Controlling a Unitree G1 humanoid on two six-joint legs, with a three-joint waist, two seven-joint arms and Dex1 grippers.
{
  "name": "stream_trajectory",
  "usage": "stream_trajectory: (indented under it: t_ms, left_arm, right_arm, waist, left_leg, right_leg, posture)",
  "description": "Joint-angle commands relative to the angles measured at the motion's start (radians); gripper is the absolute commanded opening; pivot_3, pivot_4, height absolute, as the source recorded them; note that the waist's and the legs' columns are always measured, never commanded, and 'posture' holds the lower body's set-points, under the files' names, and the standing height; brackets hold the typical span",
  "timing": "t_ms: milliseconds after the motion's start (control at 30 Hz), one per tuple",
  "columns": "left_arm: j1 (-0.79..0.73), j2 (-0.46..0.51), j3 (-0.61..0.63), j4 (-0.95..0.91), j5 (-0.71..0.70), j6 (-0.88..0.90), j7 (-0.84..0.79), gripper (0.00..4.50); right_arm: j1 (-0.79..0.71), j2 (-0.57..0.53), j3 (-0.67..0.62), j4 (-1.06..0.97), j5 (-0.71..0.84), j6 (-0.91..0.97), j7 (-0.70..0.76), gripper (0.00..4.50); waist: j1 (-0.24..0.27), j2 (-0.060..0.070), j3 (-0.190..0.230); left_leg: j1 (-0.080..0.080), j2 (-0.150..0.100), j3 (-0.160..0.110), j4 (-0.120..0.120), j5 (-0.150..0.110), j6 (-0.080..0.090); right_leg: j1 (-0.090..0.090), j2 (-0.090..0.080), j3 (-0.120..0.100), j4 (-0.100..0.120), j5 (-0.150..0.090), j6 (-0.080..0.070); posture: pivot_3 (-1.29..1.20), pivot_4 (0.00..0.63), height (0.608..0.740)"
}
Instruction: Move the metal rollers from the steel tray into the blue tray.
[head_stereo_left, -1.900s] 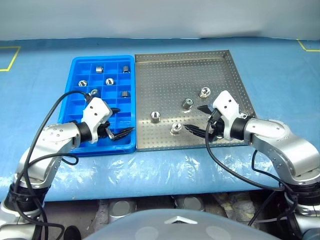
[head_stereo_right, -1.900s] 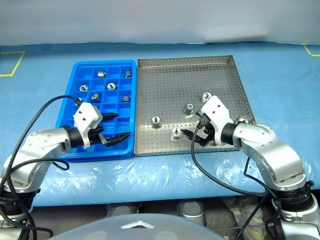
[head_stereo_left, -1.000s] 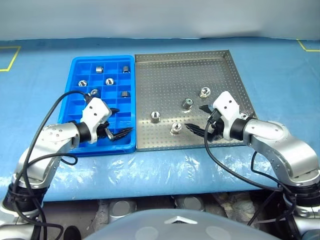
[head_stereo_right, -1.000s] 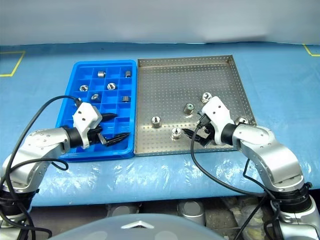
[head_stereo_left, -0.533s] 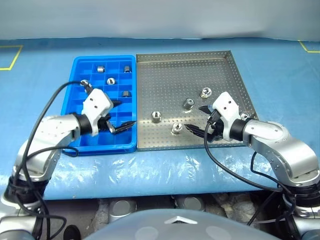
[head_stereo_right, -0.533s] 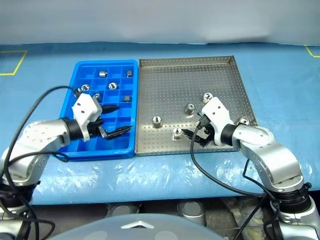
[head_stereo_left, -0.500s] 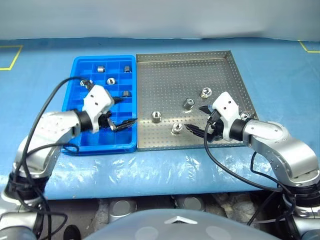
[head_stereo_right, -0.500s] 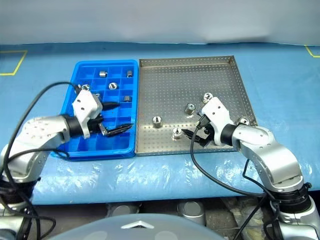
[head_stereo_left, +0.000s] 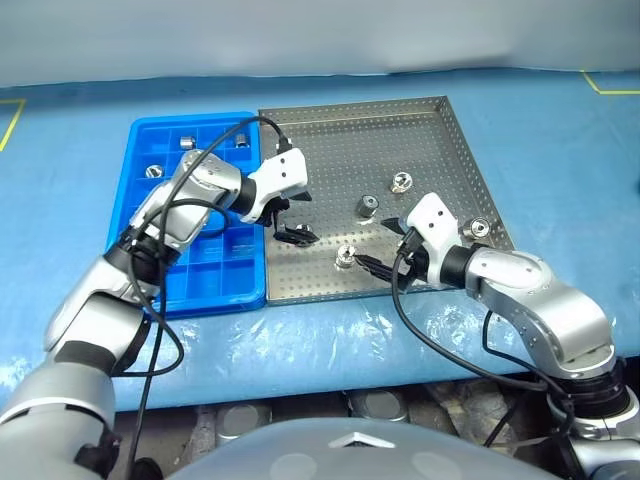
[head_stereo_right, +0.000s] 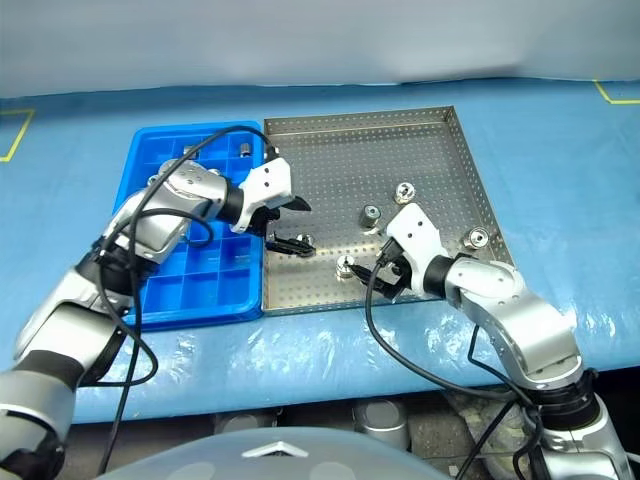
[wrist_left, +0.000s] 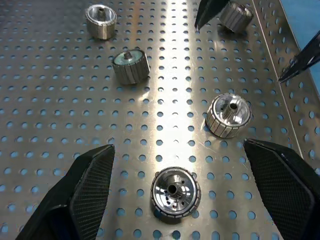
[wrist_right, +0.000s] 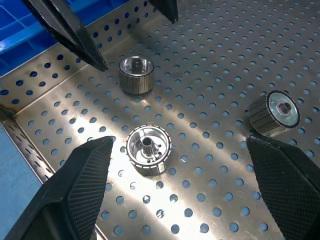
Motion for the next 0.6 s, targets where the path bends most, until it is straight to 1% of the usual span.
stream_trajectory:
  t_ms: [33, 67, 100, 167, 300, 333, 367, 500, 567, 600]
  left_arm:
    - [-0.037, -0.007, -0.055, 0.056, 0.090, -0.076, -0.061, 4.49]
    - [-0.042, -0.009, -0.072, 0.073, 0.114, -0.093, -0.076, 4.49]
    - [-0.046, -0.015, -0.080, 0.087, 0.130, -0.105, -0.086, 4.13]
    - [-0.049, -0.031, -0.081, 0.109, 0.149, -0.120, -0.097, 3.66]
    - [-0.047, -0.052, -0.089, 0.136, 0.199, -0.147, -0.109, 2.30]
    - [-0.044, -0.056, -0.086, 0.138, 0.207, -0.152, -0.111, 2.05]
    - [-0.041, -0.060, -0.079, 0.136, 0.212, -0.154, -0.109, 1.71]
    - [-0.028, -0.040, -0.045, 0.100, 0.216, -0.158, -0.111, 1.69]
    - [-0.012, -0.022, 0.004, 0.062, 0.203, -0.153, -0.077, 1.69]
    - [0.002, -0.020, 0.049, 0.033, 0.188, -0.137, -0.042, 1.69]
  right_arm:
    - [0.011, 0.007, -0.010, -0.044, -0.004, -0.022, -0.012, 4.50]
    - [0.017, 0.011, -0.012, -0.048, -0.004, -0.023, -0.018, 4.50]
    - [0.023, 0.014, -0.017, -0.052, -0.003, -0.025, -0.023, 4.50]
    - [0.029, 0.019, -0.021, -0.056, -0.004, -0.027, -0.031, 4.50]
    - [0.035, 0.026, -0.023, -0.061, -0.005, -0.030, -0.042, 4.50]
    - [0.035, 0.028, -0.022, -0.061, -0.006, -0.030, -0.044, 4.50]
    - [0.034, 0.029, -0.021, -0.061, -0.007, -0.031, -0.046, 4.50]
    - [0.023, 0.032, -0.014, -0.058, -0.006, -0.034, -0.049, 4.50]
    - [0.017, 0.033, -0.009, -0.056, -0.006, -0.035, -0.047, 4.50]
    - [0.012, 0.033, -0.005, -0.056, -0.007, -0.035, -0.046, 4.50]
  waist:
    - [-0.008, 0.000, 0.000]
    - [-0.013, 0.000, 0.000]
    - [-0.015, 0.000, 0.000]
    - [-0.022, 0.000, 0.000]
    - [-0.031, 0.000, 0.000]
    - [-0.033, 0.000, 0.000]
    - [-0.035, 0.000, 0.000]
    - [-0.038, 0.000, 0.000]
    - [-0.041, 0.000, 0.000]
    - [-0.042, 0.000, 0.000]
  left_leg:
    - [0.000, 0.000, 0.000, 0.000, 0.000, 0.000]
    - [0.000, 0.000, 0.000, 0.001, 0.000, 0.000]
    - [0.000, 0.000, 0.000, 0.001, 0.000, 0.000]
    - [0.000, 0.000, 0.000, 0.001, 0.000, 0.000]
    - [0.000, 0.000, 0.000, 0.002, 0.000, 0.000]
    - [0.000, 0.000, 0.000, 0.002, 0.000, 0.000]
    - [0.000, 0.000, 0.000, 0.002, 0.000, 0.000]
    - [0.000, 0.000, 0.000, 0.002, 0.000, 0.000]
    - [0.000, 0.000, 0.000, 0.002, 0.000, 0.001]
    - [0.000, 0.000, 0.000, 0.002, 0.000, 0.001]
  right_leg:
    - [0.000, 0.000, 0.000, 0.000, 0.000, 0.000]
    - [0.000, 0.000, 0.000, 0.000, 0.000, 0.000]
    - [0.000, 0.000, 0.000, 0.000, 0.000, 0.000]
    - [0.000, 0.000, 0.000, 0.000, 0.000, 0.000]
    - [0.000, 0.000, 0.000, 0.001, 0.000, 0.000]
    - [0.000, 0.000, 0.000, 0.001, 0.000, 0.000]
    - [0.000, 0.000, 0.000, 0.001, 0.000, 0.000]
    - [0.000, 0.000, 0.001, 0.002, 0.000, 0.000]
    - [0.000, 0.000, 0.001, 0.002, 0.000, 0.000]
    - [0.000, 0.000, 0.001, 0.002, 0.000, 0.000]
  posture:
    - [-0.17, 0.150, 0.740]
    - [-0.18, 0.150, 0.740]
    - [-0.18, 0.150, 0.740]
    - [-0.19, 0.150, 0.740]
    - [-0.20, 0.150, 0.740]
    - [-0.20, 0.150, 0.740]
    - [-0.20, 0.150, 0.740]
    - [-0.18, 0.150, 0.740]
    - [-0.18, 0.150, 0.740]
    - [-0.17, 0.150, 0.740]
